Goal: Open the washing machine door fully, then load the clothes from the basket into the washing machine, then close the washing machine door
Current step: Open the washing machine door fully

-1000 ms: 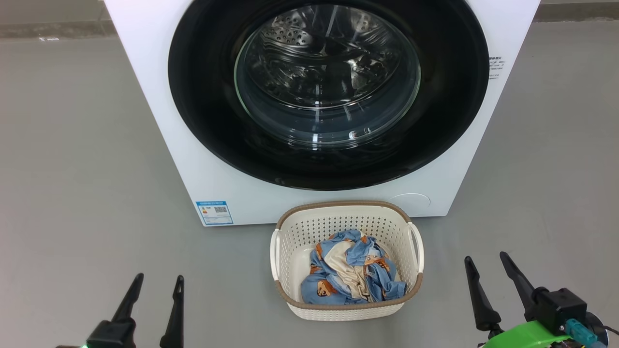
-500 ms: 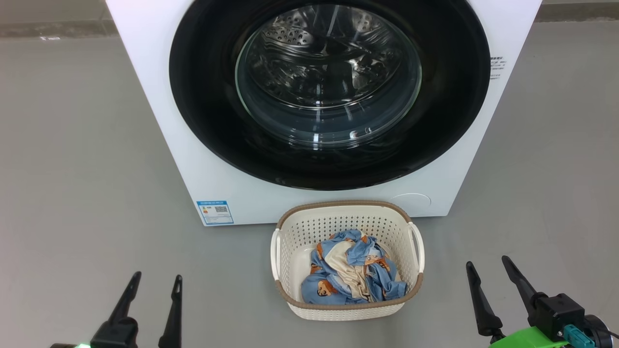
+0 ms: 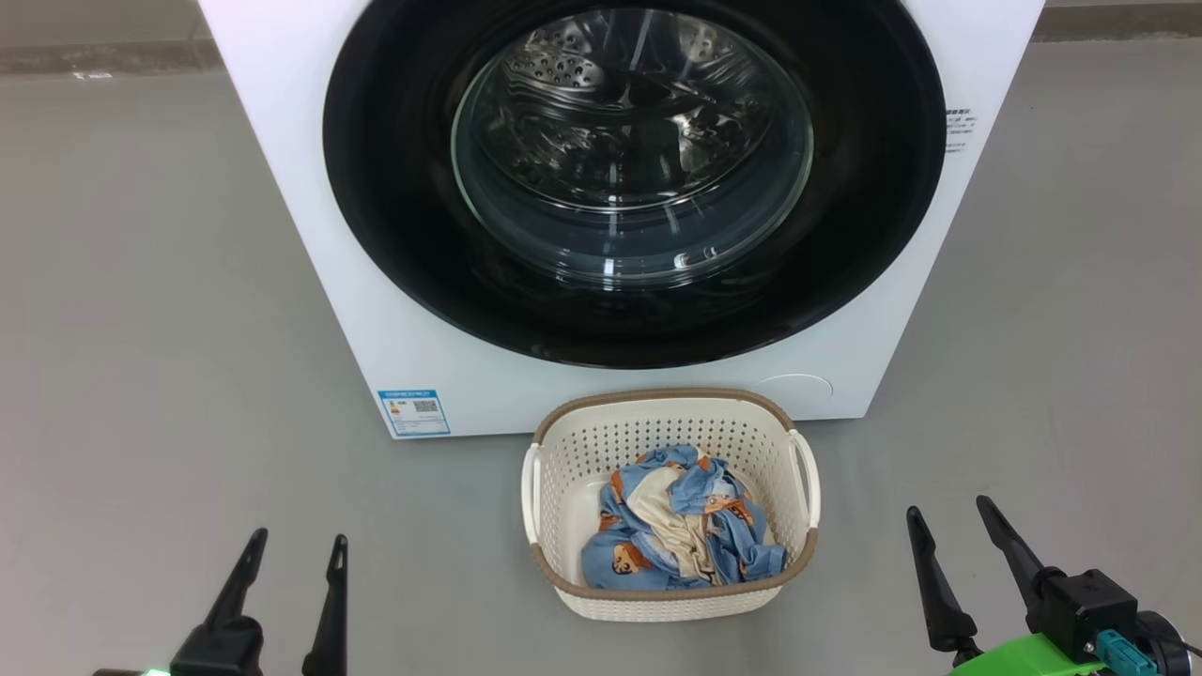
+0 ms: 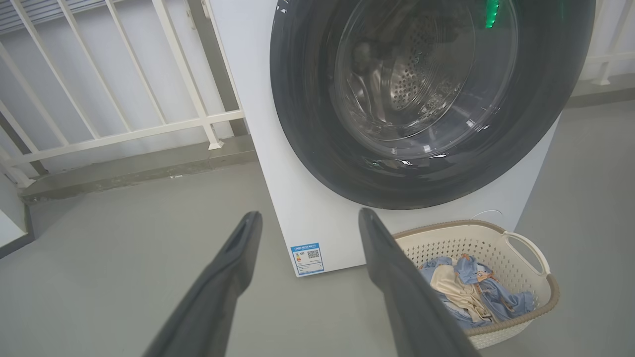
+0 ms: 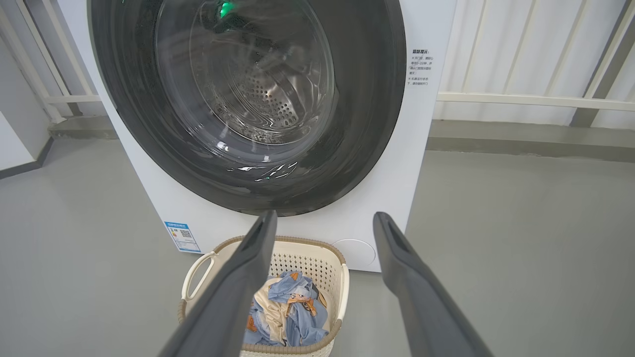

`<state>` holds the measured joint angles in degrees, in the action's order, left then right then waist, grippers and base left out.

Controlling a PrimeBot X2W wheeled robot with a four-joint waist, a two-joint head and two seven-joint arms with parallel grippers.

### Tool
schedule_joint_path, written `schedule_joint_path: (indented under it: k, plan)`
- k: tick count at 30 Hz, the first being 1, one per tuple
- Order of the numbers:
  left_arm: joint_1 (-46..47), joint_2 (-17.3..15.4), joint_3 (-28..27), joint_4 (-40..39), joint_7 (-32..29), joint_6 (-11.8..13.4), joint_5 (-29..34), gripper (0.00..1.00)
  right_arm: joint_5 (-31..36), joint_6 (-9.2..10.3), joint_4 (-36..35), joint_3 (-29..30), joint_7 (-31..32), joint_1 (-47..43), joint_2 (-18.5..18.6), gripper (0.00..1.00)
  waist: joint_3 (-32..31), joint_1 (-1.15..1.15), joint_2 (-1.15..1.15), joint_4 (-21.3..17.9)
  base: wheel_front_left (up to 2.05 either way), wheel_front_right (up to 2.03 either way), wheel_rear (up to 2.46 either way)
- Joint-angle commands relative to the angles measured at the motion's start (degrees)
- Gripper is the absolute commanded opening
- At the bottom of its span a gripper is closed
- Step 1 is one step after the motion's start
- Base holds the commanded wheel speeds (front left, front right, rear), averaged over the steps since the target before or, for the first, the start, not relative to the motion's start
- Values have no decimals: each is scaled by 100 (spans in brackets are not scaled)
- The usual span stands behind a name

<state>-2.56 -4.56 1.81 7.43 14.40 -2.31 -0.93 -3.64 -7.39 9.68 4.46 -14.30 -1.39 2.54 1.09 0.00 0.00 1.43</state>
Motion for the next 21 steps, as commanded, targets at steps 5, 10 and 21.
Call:
schedule_joint_path:
  k: [5, 10, 21]
  plan:
    - [94, -45, -228, -112, 60, -22, 4, 100, -45, -10, -140, -168, -70, 79, 34, 100, 14, 0, 0, -23, 60, 73, -134]
    - [104, -38, -251, -119, 60, -39, 3, 100, -59, -10, -141, -168, -70, 91, 34, 100, 25, 0, 0, -40, 103, 103, -206]
    - [133, -22, -297, -117, 60, -87, 9, 100, -116, -10, -126, -196, -70, 96, 34, 100, 31, 0, 0, -70, 123, 123, -245]
